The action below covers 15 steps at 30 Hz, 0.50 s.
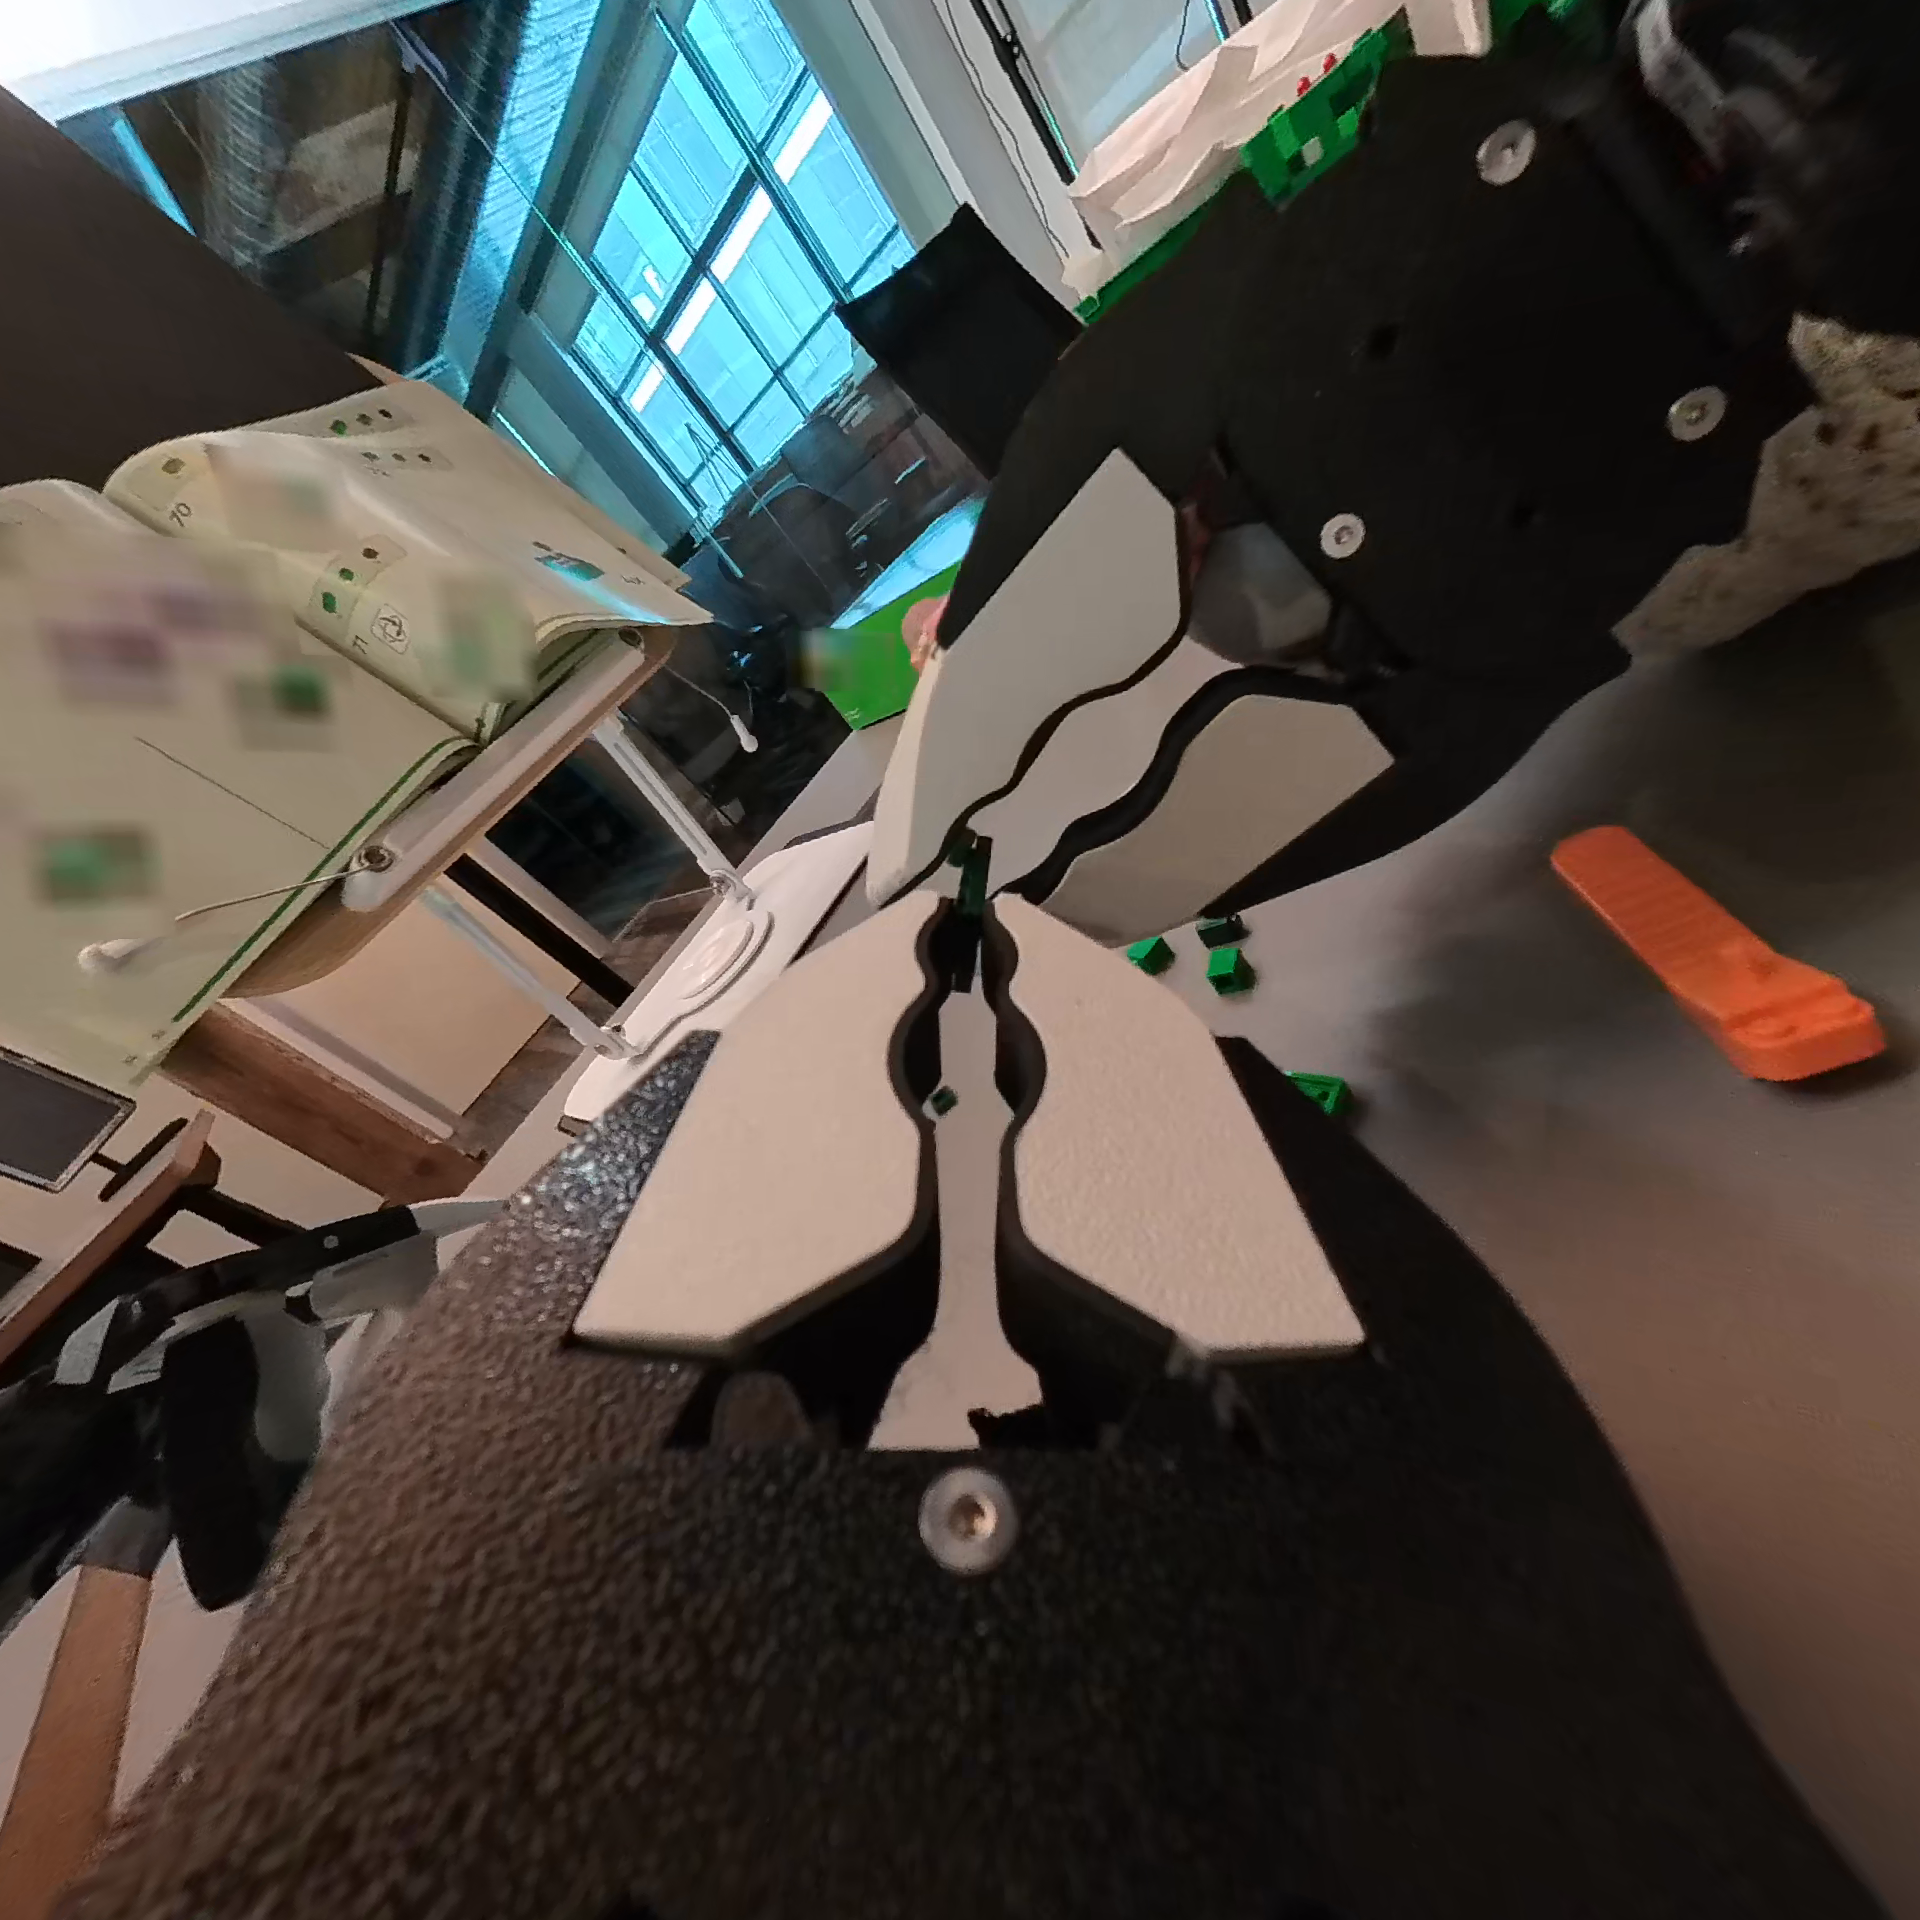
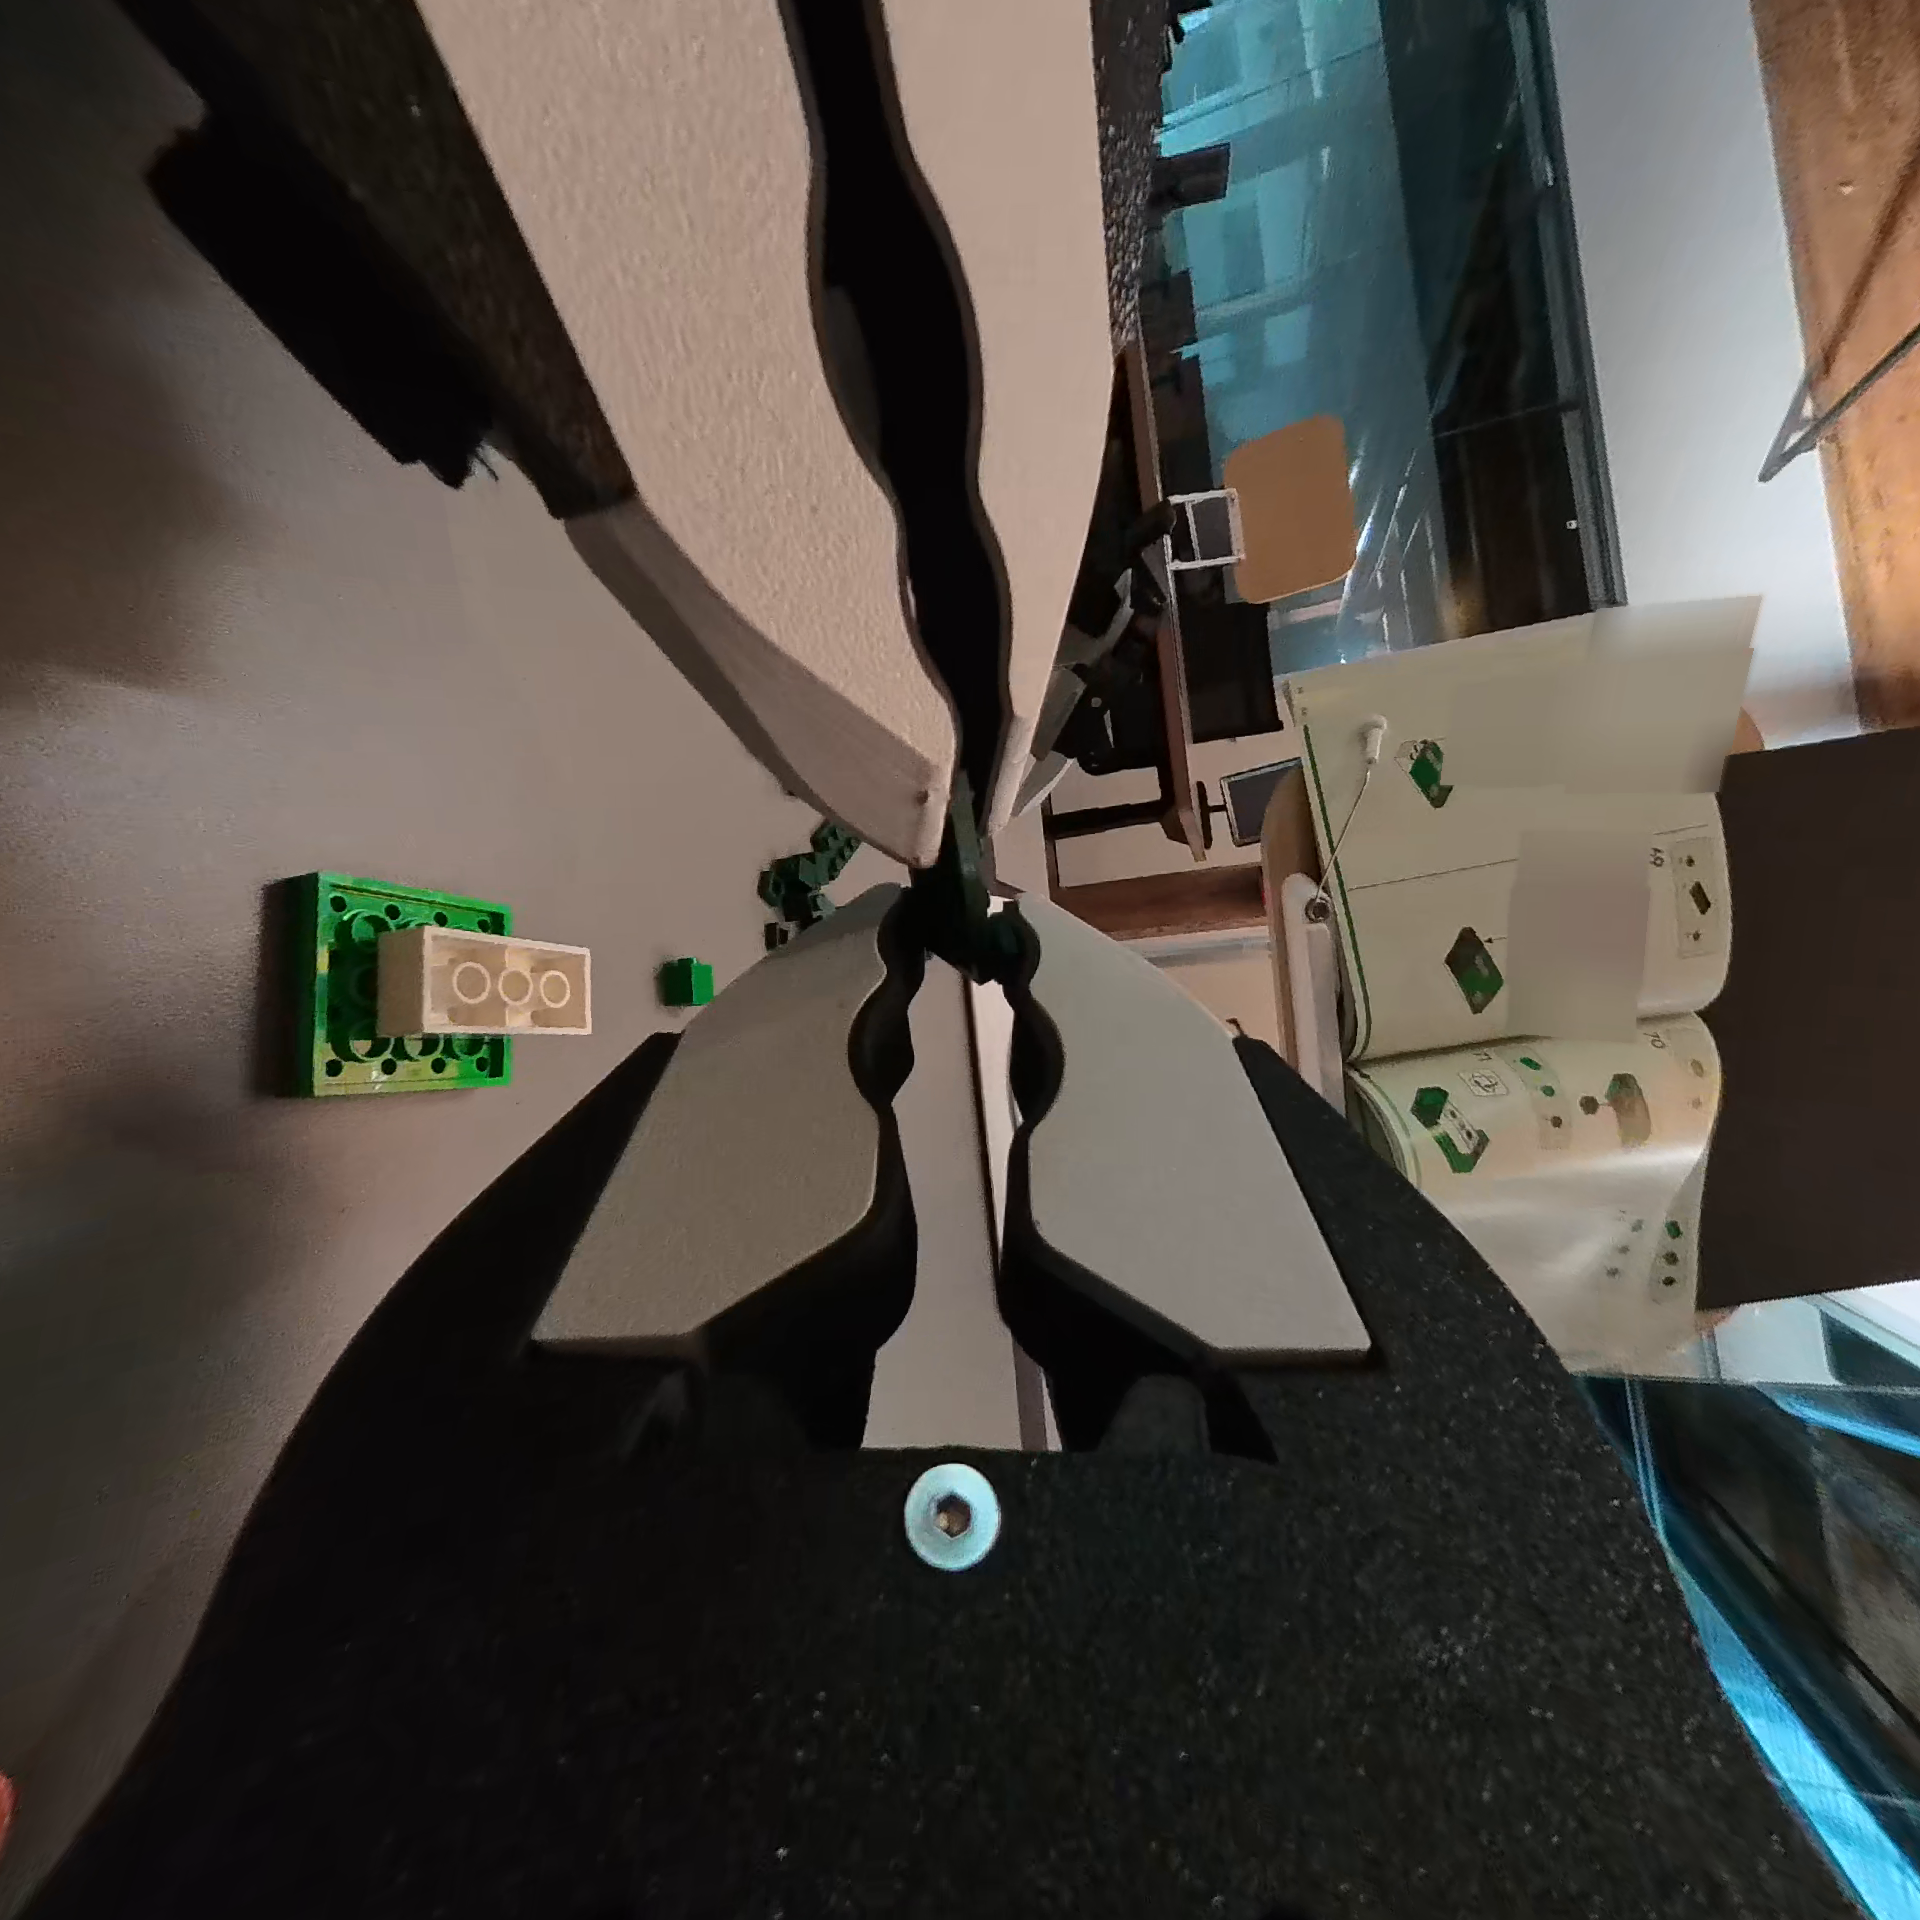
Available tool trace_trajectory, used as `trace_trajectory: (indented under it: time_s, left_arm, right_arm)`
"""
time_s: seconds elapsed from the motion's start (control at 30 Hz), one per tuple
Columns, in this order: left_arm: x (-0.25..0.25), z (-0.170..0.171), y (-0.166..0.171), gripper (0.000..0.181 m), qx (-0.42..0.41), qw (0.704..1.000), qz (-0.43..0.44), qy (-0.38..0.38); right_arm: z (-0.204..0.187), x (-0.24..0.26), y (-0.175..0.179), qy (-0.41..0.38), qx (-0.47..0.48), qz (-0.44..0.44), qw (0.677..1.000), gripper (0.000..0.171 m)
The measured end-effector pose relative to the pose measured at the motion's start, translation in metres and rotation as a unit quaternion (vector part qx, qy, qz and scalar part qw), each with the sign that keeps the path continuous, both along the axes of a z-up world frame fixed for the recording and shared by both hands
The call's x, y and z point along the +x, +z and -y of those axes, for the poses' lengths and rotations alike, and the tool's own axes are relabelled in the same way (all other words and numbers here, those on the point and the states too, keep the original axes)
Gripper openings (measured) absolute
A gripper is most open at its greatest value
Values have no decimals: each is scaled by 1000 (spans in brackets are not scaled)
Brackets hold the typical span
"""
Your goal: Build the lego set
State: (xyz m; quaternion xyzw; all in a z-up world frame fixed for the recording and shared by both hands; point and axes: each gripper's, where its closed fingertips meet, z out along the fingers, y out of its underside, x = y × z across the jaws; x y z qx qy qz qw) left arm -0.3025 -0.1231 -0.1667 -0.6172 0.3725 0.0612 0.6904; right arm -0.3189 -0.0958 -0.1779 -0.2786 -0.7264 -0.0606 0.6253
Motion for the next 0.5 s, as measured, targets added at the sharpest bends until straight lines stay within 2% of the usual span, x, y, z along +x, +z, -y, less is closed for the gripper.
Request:
trace_trajectory:
  time_s: [0.17, 0.33, 0.5]
  left_arm:
    - [1, 0, 0, 4, 14, 1000, -18, 4]
    - [2, 1, -1, 4, 15, 1000, -23, -3]
    - [3, 1, -4, 4, 21, 998, -54, 5]
  right_arm:
    - [1, 0, -1, 10, -16, -1, 1000, 14]
    - [2, 0, -6, 24, -76, 12, 997, 13]
    - [1, 1, -10, 19, -56, 35, 998, 12]
